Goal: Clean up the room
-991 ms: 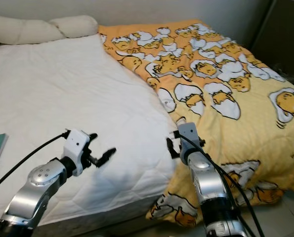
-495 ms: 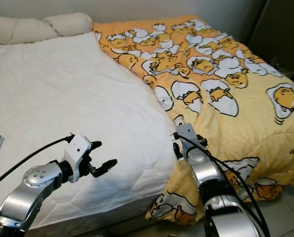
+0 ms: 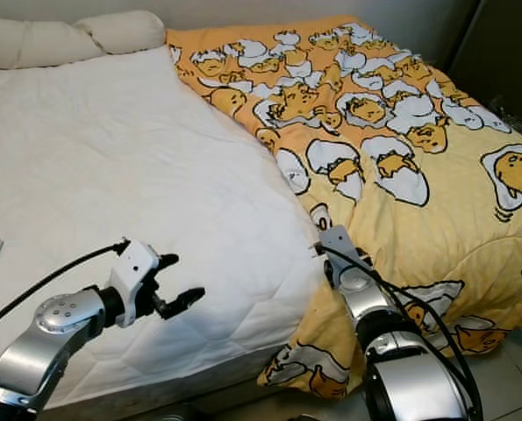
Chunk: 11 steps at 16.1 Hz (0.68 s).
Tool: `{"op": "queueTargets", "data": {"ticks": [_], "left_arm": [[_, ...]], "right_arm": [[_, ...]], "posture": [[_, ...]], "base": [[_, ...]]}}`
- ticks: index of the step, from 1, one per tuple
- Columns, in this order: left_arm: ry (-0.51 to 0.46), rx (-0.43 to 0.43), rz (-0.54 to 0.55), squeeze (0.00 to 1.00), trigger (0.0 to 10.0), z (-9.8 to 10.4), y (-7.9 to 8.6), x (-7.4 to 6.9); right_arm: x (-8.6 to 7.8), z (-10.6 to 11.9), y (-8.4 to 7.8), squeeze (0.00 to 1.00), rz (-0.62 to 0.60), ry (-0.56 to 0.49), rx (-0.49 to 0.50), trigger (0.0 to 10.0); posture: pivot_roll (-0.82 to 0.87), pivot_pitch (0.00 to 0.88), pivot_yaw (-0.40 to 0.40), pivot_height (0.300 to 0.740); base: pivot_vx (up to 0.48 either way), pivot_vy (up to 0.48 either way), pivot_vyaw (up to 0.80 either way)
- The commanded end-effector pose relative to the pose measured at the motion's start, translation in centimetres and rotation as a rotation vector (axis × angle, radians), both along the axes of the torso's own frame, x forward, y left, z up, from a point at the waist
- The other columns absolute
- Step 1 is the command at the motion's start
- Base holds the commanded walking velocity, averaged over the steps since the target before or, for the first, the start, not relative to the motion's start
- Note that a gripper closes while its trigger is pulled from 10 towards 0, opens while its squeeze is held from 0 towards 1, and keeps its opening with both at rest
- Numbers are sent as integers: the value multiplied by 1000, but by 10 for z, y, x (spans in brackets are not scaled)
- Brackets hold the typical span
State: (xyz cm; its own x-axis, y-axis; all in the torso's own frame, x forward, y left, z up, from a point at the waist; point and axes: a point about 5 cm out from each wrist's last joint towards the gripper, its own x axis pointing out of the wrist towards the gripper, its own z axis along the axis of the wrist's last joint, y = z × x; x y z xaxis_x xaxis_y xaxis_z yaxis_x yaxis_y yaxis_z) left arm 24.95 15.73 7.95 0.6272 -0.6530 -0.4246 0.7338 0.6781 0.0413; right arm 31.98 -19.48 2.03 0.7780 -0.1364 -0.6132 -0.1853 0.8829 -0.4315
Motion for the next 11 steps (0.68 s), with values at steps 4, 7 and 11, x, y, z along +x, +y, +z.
{"op": "queueTargets", "data": {"ticks": [4,7,11], "left_arm": [[30,3,-63,396,10000,3,3,-4],[48,8,-87,388,10000,3,5,-6],[55,10,-95,388,10000,3,5,-6]], "right_arm": [[3,3,-3,0,-3,-10,-7,0],[3,3,-5,0,-5,-7,-2,0],[2,2,-6,0,-7,-3,1,0]], "posture": [[132,0,45,740],[132,0,44,740],[132,0,44,740]], "base": [[0,0,0],[0,0,0],[0,0,0]]}}
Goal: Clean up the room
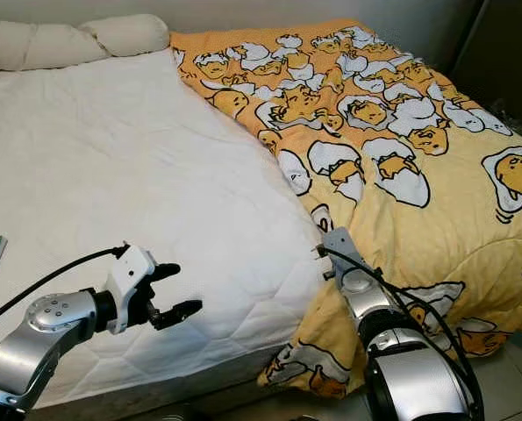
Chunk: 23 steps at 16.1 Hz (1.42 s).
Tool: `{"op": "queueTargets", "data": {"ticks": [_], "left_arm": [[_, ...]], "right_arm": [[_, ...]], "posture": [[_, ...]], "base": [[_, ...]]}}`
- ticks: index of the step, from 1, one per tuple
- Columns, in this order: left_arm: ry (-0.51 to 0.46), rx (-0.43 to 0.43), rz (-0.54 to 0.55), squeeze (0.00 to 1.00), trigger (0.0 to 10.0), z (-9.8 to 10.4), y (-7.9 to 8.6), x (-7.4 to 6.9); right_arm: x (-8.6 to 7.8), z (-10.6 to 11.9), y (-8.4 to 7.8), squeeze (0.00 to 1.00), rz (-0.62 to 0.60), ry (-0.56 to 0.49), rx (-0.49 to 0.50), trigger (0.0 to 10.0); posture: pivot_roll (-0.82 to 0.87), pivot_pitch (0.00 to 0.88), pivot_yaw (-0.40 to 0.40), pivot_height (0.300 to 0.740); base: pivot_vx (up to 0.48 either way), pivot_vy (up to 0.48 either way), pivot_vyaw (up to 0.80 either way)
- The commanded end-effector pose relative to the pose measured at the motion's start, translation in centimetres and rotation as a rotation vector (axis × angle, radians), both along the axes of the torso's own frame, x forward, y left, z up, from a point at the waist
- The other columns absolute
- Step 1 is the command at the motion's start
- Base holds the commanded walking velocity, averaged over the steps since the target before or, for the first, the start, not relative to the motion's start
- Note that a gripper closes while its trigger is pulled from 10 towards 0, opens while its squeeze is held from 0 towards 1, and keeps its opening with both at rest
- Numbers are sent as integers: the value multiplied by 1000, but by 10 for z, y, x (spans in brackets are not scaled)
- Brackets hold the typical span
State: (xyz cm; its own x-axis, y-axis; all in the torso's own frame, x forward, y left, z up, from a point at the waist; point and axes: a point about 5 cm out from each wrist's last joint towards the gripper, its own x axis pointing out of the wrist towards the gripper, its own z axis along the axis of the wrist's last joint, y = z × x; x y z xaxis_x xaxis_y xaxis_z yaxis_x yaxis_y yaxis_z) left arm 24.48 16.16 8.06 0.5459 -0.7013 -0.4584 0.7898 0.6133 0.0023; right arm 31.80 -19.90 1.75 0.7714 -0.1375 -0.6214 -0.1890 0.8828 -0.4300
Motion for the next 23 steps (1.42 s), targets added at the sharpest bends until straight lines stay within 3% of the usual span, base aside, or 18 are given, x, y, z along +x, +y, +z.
{"op": "queueTargets", "data": {"ticks": [1,8,13,16,17,18,19,21,23], "left_arm": [[1,7,-11,388,10000,2,1,-2],[4,6,-19,392,10000,2,0,-3],[6,3,-23,392,10000,1,-2,-2],[7,2,-24,392,10000,0,-2,-3],[10,4,-27,392,10000,0,-2,-3],[14,5,-30,388,10000,0,-1,-4],[15,6,-32,388,10000,0,-1,-4],[18,7,-40,388,10000,-1,-2,-5],[20,9,-46,392,10000,-1,-2,-6]], "right_arm": [[4,4,-2,0,-7,-12,3,0],[1,3,-7,0,1,-1,23,0],[1,4,-6,0,88,4,93,0],[4,12,10,0,258,-20,281,0],[-1,26,22,0,468,-38,446,0],[-11,40,30,0,659,-35,544,0],[-19,45,32,0,750,-15,567,0],[-56,62,35,0,1065,138,648,0],[-86,72,35,0,1241,280,678,0]], "posture": [[132,0,44,740],[127,0,47,740],[119,0,47,740],[113,0,53,740],[110,0,56,740],[106,0,61,740],[103,0,63,740],[99,0,68,740],[100,0,68,740]], "base": [[0,0,0],[0,0,0],[0,0,0],[0,0,0],[0,0,0],[0,0,0],[0,0,0],[0,0,0],[0,0,0]]}}
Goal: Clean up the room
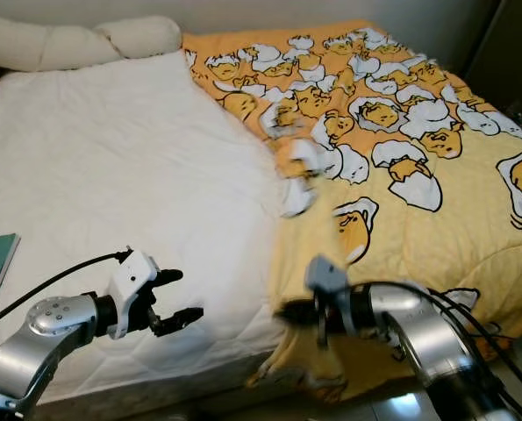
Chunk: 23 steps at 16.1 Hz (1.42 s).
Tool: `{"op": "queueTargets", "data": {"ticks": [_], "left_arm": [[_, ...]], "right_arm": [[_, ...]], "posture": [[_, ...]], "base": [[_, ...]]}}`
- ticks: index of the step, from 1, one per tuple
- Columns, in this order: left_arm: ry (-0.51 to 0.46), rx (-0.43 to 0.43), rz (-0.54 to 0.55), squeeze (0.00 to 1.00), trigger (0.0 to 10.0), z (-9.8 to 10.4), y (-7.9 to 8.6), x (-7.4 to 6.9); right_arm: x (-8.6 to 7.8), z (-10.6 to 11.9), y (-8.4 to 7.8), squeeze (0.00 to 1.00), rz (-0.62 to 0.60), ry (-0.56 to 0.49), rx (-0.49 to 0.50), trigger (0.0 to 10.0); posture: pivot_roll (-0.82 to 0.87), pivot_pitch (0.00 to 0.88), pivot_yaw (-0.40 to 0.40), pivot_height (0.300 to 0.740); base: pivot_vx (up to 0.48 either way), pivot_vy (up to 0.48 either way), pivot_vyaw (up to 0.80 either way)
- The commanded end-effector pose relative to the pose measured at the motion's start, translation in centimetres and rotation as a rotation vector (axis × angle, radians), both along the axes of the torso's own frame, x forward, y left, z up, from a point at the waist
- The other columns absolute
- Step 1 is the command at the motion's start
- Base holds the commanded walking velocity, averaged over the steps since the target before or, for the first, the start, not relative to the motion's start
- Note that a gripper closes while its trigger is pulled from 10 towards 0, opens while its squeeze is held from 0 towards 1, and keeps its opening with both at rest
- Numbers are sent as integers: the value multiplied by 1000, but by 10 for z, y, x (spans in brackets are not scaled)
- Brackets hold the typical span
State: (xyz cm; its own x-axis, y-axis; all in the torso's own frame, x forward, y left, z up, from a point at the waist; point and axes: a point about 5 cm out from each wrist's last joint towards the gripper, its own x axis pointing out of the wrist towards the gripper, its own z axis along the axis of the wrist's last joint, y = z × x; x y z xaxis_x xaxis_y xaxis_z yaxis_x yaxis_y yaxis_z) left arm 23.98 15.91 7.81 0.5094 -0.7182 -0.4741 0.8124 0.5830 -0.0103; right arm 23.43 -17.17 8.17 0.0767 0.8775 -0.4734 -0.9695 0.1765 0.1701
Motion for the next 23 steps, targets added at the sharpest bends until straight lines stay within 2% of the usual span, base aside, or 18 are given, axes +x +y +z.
{"op": "queueTargets", "data": {"ticks": [1,3,4,5,9,10,11,12,13,14,16,17,19,21,22,23], "left_arm": [[0,3,-10,392,10000,2,0,-2],[3,4,-13,388,10000,2,0,-3],[6,6,-14,388,10000,1,1,-5],[7,7,-14,388,10000,1,1,-6],[16,9,-14,388,10000,-1,0,-13],[18,10,-14,384,10000,-2,0,-14],[20,10,-14,384,10000,-2,0,-15],[21,13,-14,388,10000,-2,0,-15],[21,15,-13,384,10000,-2,1,-14],[21,16,-12,384,10000,-2,1,-14],[15,20,-8,380,10000,-2,1,-13],[10,18,-1,380,10000,-2,1,-12],[-3,5,22,365,10000,-2,0,-9],[-56,-41,103,373,10000,2,0,0],[-104,-64,211,369,10000,6,2,11],[-137,-74,269,365,10000,9,3,17]], "right_arm": [[-13,12,9,0,133,28,48,0],[-23,18,10,0,179,51,56,0],[-43,21,9,0,262,100,41,0],[-51,21,8,0,288,118,29,0],[-64,23,10,0,304,167,35,0],[-66,19,11,0,288,159,33,4157],[-70,11,13,0,273,160,30,10000],[-73,4,16,0,273,181,25,10000],[-75,2,17,455,270,194,18,10000],[-75,-1,17,1000,263,206,13,10000],[-72,-8,18,1000,232,178,-20,10000],[-69,-11,17,0,219,148,-38,10000],[-61,-13,14,0,192,104,-70,10000],[-40,-12,6,0,96,-7,-100,10000],[-22,-1,-5,0,4,-50,-90,10000],[-9,8,-11,0,-63,-84,-81,10000]], "posture": [[101,0,68,740],[102,0,67,740],[101,0,63,740],[101,0,63,740],[105,0,58,740],[106,0,58,740],[106,0,59,740],[107,0,59,740],[106,0,59,740],[106,0,59,740],[107,0,57,740],[107,0,55,740],[103,0,52,740],[101,0,45,740],[99,0,39,740],[98,0,39,740]], "base": [[0,0,0],[0,0,0],[0,0,0],[0,0,0],[0,0,0],[0,0,0],[0,0,0],[0,0,0],[0,0,0],[0,0,0],[0,0,0],[0,0,0],[0,0,0],[0,0,0],[0,0,0],[0,0,0]]}}
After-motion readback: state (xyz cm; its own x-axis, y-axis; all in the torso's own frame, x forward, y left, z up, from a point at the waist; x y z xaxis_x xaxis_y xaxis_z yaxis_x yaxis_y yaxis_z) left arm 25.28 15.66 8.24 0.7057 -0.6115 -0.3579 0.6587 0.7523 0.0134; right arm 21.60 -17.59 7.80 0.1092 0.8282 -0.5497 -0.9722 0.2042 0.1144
